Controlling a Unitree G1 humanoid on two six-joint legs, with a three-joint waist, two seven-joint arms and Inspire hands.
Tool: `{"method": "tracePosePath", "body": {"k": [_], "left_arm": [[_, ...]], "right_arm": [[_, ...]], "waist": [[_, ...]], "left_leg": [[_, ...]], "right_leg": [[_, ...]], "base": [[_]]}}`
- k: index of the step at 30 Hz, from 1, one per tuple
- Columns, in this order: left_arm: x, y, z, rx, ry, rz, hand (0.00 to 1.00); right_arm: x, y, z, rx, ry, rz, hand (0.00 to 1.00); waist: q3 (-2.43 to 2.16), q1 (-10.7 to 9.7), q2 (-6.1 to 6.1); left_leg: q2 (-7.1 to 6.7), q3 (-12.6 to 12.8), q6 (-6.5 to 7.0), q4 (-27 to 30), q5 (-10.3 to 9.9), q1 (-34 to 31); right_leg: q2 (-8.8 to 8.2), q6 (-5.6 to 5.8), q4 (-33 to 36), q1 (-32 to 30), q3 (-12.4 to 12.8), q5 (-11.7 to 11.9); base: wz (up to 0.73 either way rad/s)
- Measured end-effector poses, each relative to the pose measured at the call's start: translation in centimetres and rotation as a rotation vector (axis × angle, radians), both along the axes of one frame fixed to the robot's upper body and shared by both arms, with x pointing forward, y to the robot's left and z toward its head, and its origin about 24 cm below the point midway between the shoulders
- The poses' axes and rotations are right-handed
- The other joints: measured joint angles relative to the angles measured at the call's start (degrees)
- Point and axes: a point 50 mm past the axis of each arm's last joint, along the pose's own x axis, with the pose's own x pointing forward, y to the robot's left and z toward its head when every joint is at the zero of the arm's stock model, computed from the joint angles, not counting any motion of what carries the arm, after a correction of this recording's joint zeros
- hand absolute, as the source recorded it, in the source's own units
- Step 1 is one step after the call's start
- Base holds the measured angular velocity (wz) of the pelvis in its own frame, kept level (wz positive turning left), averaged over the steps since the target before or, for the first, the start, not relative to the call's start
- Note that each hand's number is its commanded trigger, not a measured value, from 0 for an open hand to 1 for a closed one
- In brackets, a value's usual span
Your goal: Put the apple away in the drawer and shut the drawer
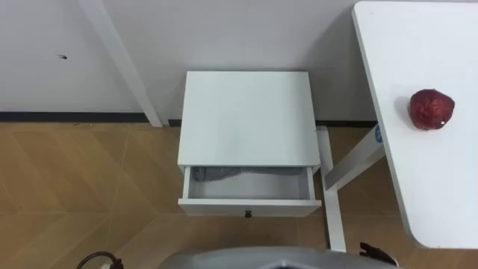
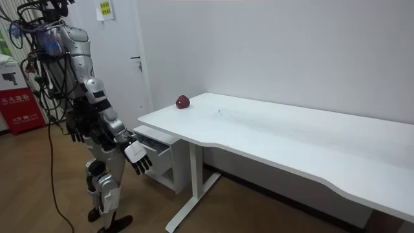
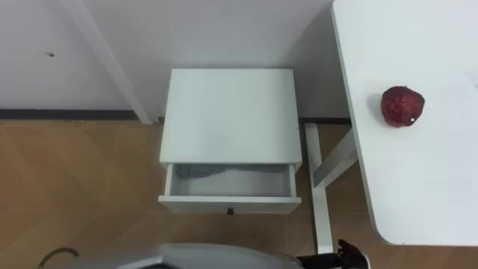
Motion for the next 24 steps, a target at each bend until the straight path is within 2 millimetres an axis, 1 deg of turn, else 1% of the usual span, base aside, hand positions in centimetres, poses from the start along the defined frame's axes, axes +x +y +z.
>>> {"method": "tracePosePath", "body": {"k": [8,9,11,12,15,17,18,19,20,21,22,23,24], "left_arm": [[0.1,0.0,0.0,0.001,-0.002,0.000,0.00],[0.1,0.0,0.0,0.003,-0.004,0.003,0.00],[0.1,0.0,0.0,0.008,-0.004,0.006,0.00],[0.2,0.1,0.0,0.009,-0.007,0.006,0.00],[0.2,0.1,0.0,0.011,-0.011,0.020,0.00],[-0.4,0.5,0.1,0.028,-0.009,0.060,0.00],[-0.4,0.6,0.2,0.035,-0.012,0.072,0.00],[-0.6,0.8,0.2,0.047,-0.017,0.103,0.00],[-0.7,0.9,0.3,0.055,-0.018,0.107,0.00],[-0.8,0.9,0.3,0.066,-0.018,0.115,0.00],[-1.0,1.0,0.3,0.068,-0.016,0.125,0.00],[-1.4,1.2,0.4,0.073,-0.013,0.152,0.00],[-1.5,1.3,0.4,0.077,-0.016,0.167,0.00]], "right_arm": [[0.1,0.0,0.0,0.000,-0.005,-0.017,0.00],[0.0,0.0,0.0,0.006,-0.009,-0.050,0.00],[-0.4,-0.1,0.0,0.013,-0.008,-0.119,0.00],[-0.7,-0.1,-0.1,0.015,-0.012,-0.171,0.00],[-1.4,-0.4,0.0,0.023,-0.031,-0.334,0.00],[-2.0,-0.9,0.0,0.025,-0.055,-0.508,0.00],[-2.3,-1.0,0.1,0.026,-0.063,-0.563,0.00],[-2.8,-1.3,0.1,0.023,-0.082,-0.687,0.00],[-3.0,-1.4,0.2,0.022,-0.094,-0.749,0.00],[-3.0,-1.8,0.3,0.027,-0.129,-0.883,0.00],[-3.2,-2.1,0.3,0.029,-0.158,-1.016,0.00],[-3.5,-2.3,0.4,0.033,-0.193,-1.167,0.00],[-3.7,-2.5,0.5,0.033,-0.208,-1.238,0.00]], "waist": [[-0.08,0.1,0.04],[-0.14,0.0,0.16],[-0.10,0.0,0.04],[-0.18,0.0,0.20],[-0.06,-0.5,0.20],[-0.05,-1.5,0.41],[-0.13,-1.6,0.60],[-0.10,-2.0,0.53],[-0.10,-2.3,0.60],[-0.24,-3.0,0.91],[-0.26,-3.7,0.93],[-0.19,-4.4,1.12],[-0.25,-4.7,0.97]], "left_leg": [[0.03,0.4,0.00,-0.3,0.0,0.1],[0.05,0.4,0.00,-0.4,0.0,0.1],[0.05,0.4,0.00,-0.4,0.0,0.2],[0.04,0.5,0.00,-0.4,0.0,0.3],[0.04,0.7,-0.01,-0.5,0.0,0.5],[0.01,0.8,-0.01,-0.6,0.0,0.6],[0.01,1.0,-0.01,-0.7,0.0,0.7],[0.00,1.3,-0.02,-1.1,0.0,1.0],[0.00,1.3,-0.02,-1.1,0.0,1.0],[0.03,1.4,0.01,-1.1,-0.1,1.1],[0.02,1.5,0.01,-1.1,-0.1,1.2],[0.02,1.7,-0.02,-1.2,-0.1,1.5],[0.02,1.8,-0.02,-1.2,-0.2,1.8]], "right_leg": [[0.02,0.00,0.0,-0.1,0.3,0.0],[0.02,0.00,0.0,-0.1,0.3,0.0],[0.02,0.01,0.1,0.0,0.4,0.0],[0.04,0.01,0.1,0.0,0.5,0.0],[0.07,0.01,0.1,0.1,0.8,0.0],[0.09,0.01,0.1,0.0,0.8,0.0],[0.10,0.01,0.1,0.0,0.9,0.0],[0.12,0.01,0.2,0.2,1.2,0.0],[0.13,0.01,0.2,0.3,1.2,0.0],[0.11,0.02,0.2,0.4,1.4,0.0],[0.12,0.02,0.2,0.4,1.7,0.0],[0.18,0.02,0.2,0.5,1.9,0.0],[0.18,0.03,0.3,0.6,2.0,0.0]], "base": [[0.00],[0.00],[0.00],[-0.05],[-0.04],[-0.02],[-0.10],[-0.09],[-0.07],[-0.07],[-0.09],[-0.10],[-0.14]]}}
